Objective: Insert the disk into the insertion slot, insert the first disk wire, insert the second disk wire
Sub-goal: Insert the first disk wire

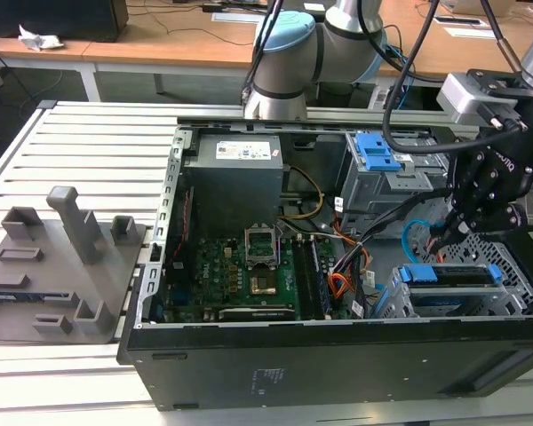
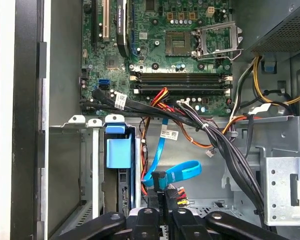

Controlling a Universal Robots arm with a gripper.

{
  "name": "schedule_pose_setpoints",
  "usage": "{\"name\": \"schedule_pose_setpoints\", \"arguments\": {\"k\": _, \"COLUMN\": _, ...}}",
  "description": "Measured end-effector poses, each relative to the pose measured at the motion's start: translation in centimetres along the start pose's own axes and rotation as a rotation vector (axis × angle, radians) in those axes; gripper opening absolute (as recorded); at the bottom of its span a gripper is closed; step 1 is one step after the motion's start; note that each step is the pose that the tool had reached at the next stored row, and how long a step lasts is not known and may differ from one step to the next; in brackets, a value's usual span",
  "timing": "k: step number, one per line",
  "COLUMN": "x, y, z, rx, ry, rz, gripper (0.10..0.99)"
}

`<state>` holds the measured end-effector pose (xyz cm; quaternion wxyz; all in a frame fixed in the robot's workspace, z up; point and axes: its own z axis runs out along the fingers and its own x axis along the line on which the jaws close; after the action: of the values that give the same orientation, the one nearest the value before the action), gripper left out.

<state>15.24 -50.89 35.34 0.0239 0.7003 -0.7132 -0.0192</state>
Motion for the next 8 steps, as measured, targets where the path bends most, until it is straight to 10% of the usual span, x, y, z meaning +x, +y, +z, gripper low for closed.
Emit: {"name": "schedule_pose_setpoints", "arguments": {"k": 8, "x": -0.02, "y": -0.97, "z": -0.06, "rx": 0.0, "ry": 0.0016, "rz": 0.0, "gripper": 0.165}}
